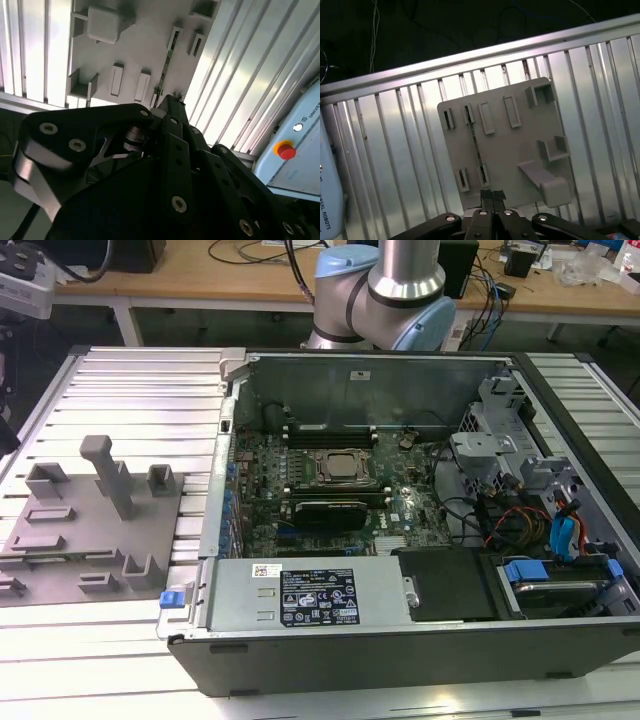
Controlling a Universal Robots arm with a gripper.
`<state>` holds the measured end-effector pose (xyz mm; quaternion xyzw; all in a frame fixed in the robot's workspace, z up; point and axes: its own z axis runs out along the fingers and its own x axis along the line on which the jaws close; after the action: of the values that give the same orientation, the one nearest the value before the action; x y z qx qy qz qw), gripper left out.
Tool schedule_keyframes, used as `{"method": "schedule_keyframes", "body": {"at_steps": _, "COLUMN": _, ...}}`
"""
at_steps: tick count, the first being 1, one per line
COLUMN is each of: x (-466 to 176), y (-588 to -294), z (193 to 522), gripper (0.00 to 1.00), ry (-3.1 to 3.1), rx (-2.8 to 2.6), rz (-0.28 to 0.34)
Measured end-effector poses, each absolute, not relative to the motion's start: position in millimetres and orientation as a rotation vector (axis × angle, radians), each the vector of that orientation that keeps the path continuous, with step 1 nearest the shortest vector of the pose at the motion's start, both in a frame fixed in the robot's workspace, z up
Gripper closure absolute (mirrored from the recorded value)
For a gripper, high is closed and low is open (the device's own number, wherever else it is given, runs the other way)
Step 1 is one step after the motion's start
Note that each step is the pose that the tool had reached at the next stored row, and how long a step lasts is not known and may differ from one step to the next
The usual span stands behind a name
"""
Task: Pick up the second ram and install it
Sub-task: 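Pick up the second ram and move it above second insertion slot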
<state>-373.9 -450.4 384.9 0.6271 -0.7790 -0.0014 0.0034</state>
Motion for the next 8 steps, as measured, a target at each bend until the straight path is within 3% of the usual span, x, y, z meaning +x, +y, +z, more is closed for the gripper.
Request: {"method": "schedule_keyframes", "body": {"at_steps": 8, "x": -373.8, "y": -450.5, "z": 384.9, "gripper": 0.89, "ry": -2.361, "rx": 2.062, "rz": -0.005}}
